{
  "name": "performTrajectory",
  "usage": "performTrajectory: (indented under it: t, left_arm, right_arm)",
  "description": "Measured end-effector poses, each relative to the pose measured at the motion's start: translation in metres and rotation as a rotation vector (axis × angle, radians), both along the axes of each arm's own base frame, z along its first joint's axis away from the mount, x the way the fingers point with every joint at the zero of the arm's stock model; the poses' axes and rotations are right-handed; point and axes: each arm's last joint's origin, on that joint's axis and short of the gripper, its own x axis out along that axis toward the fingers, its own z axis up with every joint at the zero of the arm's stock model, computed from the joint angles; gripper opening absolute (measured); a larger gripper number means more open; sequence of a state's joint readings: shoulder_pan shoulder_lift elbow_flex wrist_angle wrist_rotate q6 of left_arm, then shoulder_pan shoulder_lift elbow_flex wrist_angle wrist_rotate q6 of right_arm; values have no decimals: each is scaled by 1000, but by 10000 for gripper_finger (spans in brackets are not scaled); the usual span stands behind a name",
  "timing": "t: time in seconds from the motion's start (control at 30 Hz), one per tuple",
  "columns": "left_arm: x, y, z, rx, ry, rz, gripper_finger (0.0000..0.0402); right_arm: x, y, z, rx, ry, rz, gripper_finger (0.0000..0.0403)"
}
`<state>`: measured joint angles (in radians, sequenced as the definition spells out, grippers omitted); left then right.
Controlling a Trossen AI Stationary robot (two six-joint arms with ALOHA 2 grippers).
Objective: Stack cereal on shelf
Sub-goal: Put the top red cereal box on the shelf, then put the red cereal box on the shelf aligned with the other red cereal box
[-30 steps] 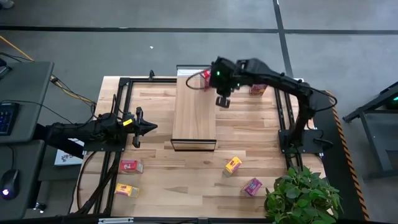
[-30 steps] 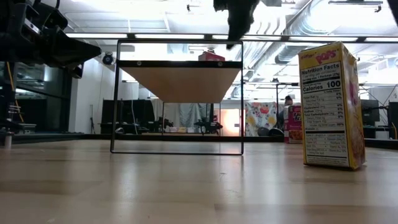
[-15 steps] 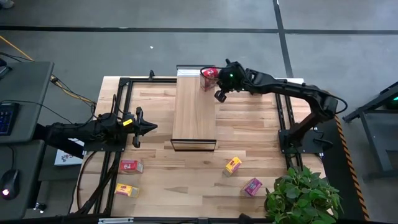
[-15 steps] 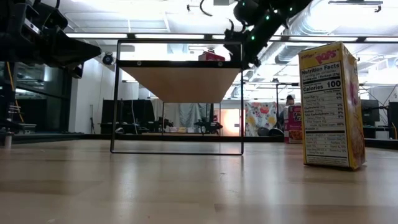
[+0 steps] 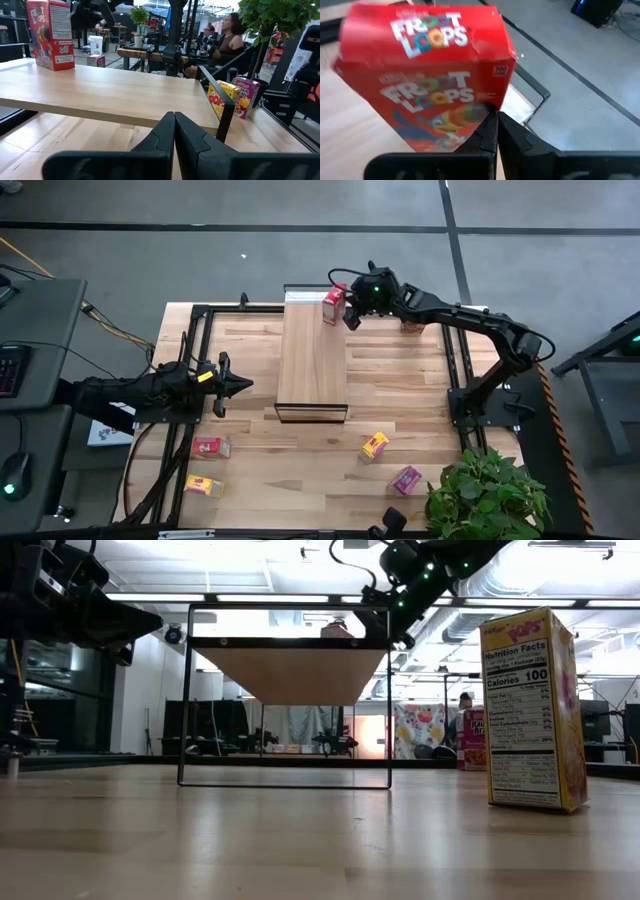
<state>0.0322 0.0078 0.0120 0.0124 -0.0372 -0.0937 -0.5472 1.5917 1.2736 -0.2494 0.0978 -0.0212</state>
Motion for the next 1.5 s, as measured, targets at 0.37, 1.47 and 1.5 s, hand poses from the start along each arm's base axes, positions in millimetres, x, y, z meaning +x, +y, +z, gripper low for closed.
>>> performTrajectory:
  t: [0.37, 1.47, 1.5]
  left_arm:
    - [0, 0, 0, 0, 1, 0, 3]
    - [0, 0, 0, 0, 0, 0, 3]
    - [0, 0, 0, 0, 0, 0, 3]
  right_arm:
    - [7, -6, -6, 31, -63, -39, 0]
    - [-24, 61, 26, 214, 52, 125, 0]
    - [-24, 70, 28, 204, 60, 136, 0]
